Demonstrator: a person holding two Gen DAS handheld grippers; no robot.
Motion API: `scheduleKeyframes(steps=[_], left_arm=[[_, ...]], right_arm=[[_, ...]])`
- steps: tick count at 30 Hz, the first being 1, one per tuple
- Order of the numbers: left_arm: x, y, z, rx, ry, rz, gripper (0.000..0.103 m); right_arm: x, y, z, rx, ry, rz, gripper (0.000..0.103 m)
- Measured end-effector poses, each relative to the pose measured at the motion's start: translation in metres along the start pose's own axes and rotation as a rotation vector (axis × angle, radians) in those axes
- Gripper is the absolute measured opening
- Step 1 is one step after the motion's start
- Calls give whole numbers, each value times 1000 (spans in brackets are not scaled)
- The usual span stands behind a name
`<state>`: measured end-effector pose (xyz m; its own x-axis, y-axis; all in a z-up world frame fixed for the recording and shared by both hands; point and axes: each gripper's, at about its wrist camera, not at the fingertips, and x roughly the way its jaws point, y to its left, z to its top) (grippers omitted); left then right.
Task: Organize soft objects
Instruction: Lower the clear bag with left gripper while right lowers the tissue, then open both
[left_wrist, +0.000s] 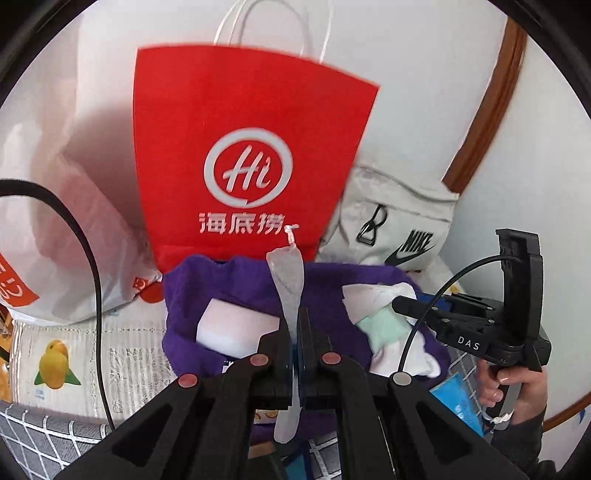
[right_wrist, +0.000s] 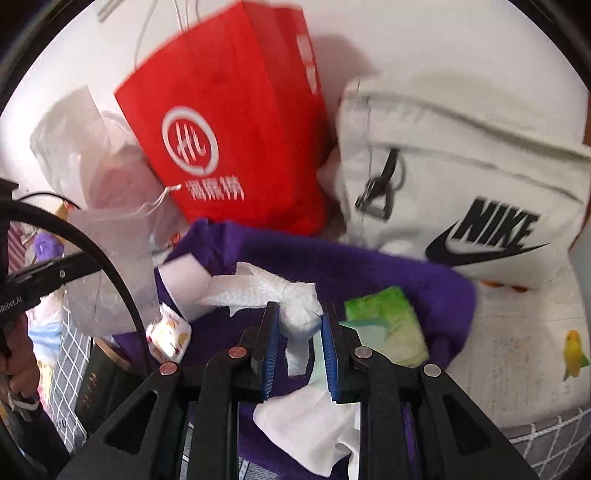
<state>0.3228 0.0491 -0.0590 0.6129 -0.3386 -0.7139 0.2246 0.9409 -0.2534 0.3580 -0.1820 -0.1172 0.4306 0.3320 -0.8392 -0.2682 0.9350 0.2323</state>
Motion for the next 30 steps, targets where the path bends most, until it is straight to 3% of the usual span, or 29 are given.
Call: scheduleKeyframes(steps=[12,22,24,26,30], left_arm=[[27,4,0,-1,60,-6,3],[42,-4,-4,4,108,-54,3],[45,-3,-5,-8,120,-66,3],[49,-2,-6,-24,135,-88,3],[62,-2,-10,-35,169,-97,3]], right_arm=[[43,-6,-13,-15,158,-1,22],[56,-3,-18,-37,216,16,25],[56,-4,-17,-42,218,14,27],[52,-5,-16,-37,212,15,41],[33,-6,-9,-25,141,19,49]])
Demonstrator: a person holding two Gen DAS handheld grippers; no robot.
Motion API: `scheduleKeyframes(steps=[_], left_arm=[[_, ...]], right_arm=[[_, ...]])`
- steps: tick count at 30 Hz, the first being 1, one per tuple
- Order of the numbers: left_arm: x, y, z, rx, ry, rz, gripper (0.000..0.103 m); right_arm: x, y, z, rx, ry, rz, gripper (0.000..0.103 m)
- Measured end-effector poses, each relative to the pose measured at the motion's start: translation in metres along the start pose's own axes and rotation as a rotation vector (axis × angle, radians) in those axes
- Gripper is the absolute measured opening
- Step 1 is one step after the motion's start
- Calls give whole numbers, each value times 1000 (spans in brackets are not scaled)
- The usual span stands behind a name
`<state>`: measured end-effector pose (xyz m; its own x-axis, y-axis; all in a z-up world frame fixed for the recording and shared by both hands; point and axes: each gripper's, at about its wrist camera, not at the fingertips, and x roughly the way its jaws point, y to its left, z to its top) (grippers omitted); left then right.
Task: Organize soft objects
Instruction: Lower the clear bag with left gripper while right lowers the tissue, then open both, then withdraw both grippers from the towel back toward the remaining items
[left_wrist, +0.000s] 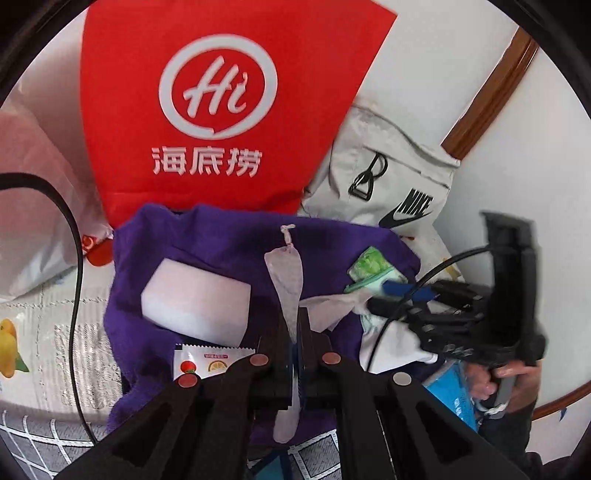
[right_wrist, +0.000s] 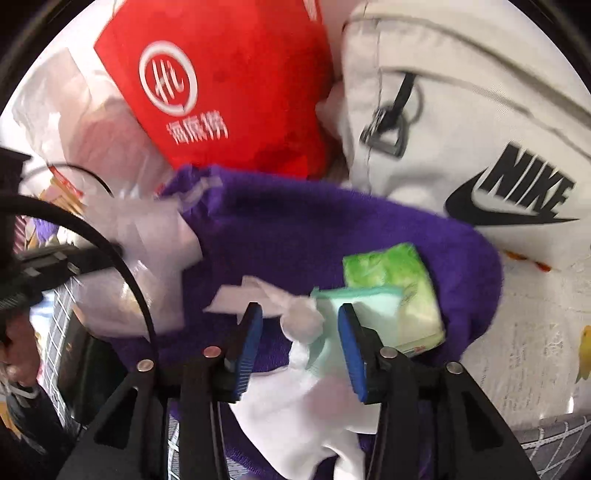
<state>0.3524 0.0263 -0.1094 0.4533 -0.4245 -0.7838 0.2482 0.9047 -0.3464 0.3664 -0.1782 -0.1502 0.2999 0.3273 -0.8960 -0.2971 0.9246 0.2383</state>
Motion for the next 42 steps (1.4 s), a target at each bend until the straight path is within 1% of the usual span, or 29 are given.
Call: scheduleKeyframes(steps=[1,3,8,11,15,16,17,18,20,22,24,26,32,35,39,40,42], left_arm=[[4,0,-1,-4,8,-2,3],[10,0,-2,-7,24,-8,3],[21,0,-5,-9,50,14,3],[27,-1,-6,-1,61,47,3],[36,0,-7,3,75,88,4],[37,0,-7,5,73,94,9],[37,0,-6,6,69,97,18],[36,0,-5,5,66,104,24],[34,0,-3,6,58,129,48],[27,0,-1,10,38,161,59],[18,0,2,13,6,187,60],[7,0,4,16,-20,198,61],[-16,4,7,3,-36,240,61],[-27,5,6,-5,-47,228,61],[-46,3,6,-2,-86,217,62],[-50,2,6,-2,-93,216,64],[-59,2,6,-7,-111,216,65]], right_arm=[[-4,0,0,1,-10,1,53],[-15,-3,2,8,-48,-10,54],[-33,-12,3,46,-84,-2,54],[-34,-13,4,59,-92,0,54],[-39,-8,4,36,-96,8,54],[-41,-9,3,32,-98,9,54],[-42,-7,3,27,-101,11,54],[-40,-3,4,24,-101,12,54],[-40,1,4,13,-104,7,54],[-40,6,4,-1,-105,-3,54],[-41,10,5,-8,-104,-6,54],[-43,17,4,-18,-108,-6,54],[-62,40,1,-73,-147,8,54],[-79,51,-5,-86,-175,14,54],[-102,67,-24,-95,-181,62,54],[-107,73,-31,-113,-176,57,54],[-116,84,-46,-145,-165,48,54]])
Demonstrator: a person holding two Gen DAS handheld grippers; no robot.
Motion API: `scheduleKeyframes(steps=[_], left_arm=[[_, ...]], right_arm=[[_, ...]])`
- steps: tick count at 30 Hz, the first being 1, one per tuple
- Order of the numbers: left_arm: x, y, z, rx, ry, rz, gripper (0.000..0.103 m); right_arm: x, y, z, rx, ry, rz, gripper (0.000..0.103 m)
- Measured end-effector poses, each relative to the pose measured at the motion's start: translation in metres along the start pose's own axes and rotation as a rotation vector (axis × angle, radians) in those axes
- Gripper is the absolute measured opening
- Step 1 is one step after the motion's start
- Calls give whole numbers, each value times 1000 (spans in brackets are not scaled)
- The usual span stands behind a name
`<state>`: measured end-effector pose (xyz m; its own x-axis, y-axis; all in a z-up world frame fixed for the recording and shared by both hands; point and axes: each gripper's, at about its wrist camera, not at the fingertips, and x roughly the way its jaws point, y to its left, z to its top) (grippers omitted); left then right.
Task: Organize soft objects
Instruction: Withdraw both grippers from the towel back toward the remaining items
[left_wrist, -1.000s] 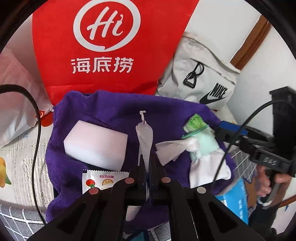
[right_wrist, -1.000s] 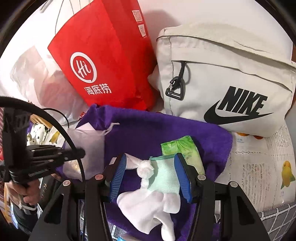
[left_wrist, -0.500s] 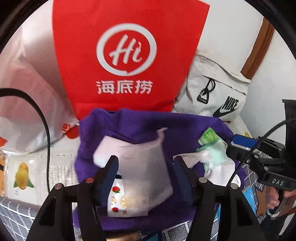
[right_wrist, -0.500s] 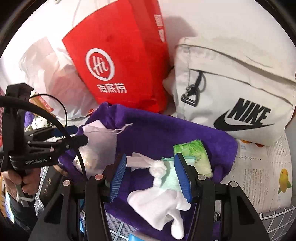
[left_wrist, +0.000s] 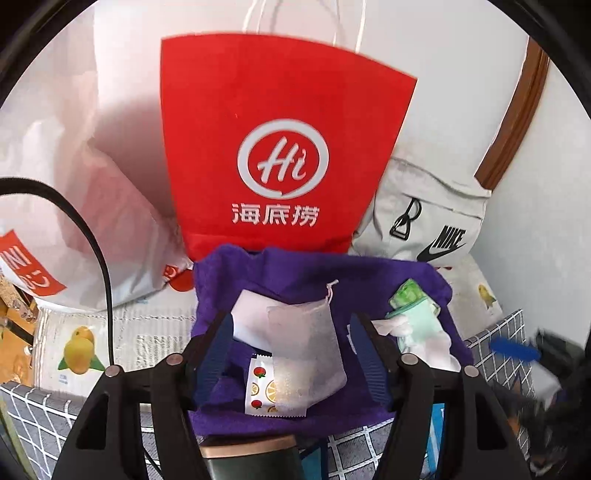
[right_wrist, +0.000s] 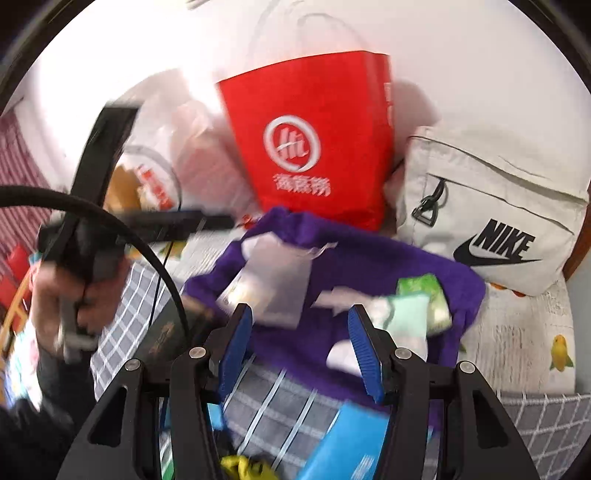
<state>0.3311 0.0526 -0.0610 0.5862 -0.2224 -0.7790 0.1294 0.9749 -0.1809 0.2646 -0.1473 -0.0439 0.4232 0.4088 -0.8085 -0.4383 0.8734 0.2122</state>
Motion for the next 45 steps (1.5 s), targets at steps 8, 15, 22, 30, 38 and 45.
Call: scheduleKeyframes(steps=[8,15,22,30,38,45], left_arm=[[-27,-2,1,10,-44,-25,65],[-48,-10,-1,47,-81,-55,66],[-61,-14,-2,66,-105,-85,67],[-66,-10,-1,63,-113,-92,67],[-67,-10,-1,61,-111,-92,67],[-67,-16,-3,85,-109,-109,67]], right_arm=[[-23,66,-61,-101,63,75,54],[6,96,-114,-138,200,68,50],[44,103,-137,-178,295,23,43],[58,94,-133,-149,292,-5,16],[36,87,-132,-88,266,1,8],[60,92,-134,-142,315,-39,11]])
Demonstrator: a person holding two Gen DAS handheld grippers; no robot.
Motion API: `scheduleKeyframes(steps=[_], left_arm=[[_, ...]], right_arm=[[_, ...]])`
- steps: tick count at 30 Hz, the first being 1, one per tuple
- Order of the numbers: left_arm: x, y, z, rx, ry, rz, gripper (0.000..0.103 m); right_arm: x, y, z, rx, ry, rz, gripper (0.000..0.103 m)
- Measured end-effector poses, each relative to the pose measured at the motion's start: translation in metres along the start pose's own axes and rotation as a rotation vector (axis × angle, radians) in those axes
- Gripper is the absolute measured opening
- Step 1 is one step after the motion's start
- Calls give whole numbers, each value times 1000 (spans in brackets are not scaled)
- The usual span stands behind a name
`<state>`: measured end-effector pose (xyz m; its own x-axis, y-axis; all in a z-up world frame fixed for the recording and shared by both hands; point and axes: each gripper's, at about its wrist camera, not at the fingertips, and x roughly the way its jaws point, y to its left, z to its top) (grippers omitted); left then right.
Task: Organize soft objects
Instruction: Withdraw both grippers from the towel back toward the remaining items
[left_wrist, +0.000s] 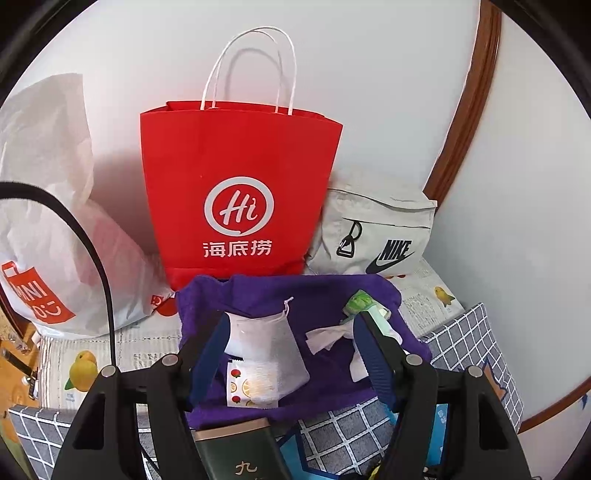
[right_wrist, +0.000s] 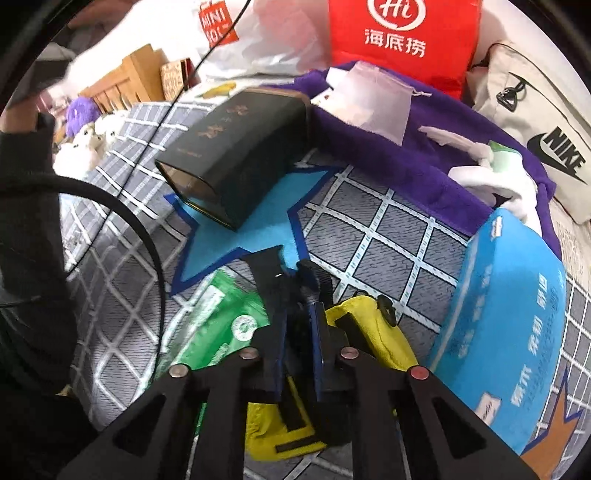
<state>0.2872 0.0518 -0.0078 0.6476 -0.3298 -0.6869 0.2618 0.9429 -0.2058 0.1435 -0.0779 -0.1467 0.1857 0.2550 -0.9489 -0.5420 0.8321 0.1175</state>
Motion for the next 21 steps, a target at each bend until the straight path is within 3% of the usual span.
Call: scheduleKeyframes(steps=[3,5,9,17,21], left_arm=[[2,-1,0,2,8,8,67],[1,0,0,2,8,11,67],[-3,1,0,-8,0,15,67],[-33,-14,-1,26,-52,16,67],[-42,-32,-7,61,-15,22,67]], right_arm=[[3,-2,2,-11,4,-3,11],[-2,-4,4,-3,-24,-46,3],[-23,-13,4,62,-69,8,3],[-66,-18,-10,122,-153,11,3],[-84,-23,-25,151,-174,-3,3]])
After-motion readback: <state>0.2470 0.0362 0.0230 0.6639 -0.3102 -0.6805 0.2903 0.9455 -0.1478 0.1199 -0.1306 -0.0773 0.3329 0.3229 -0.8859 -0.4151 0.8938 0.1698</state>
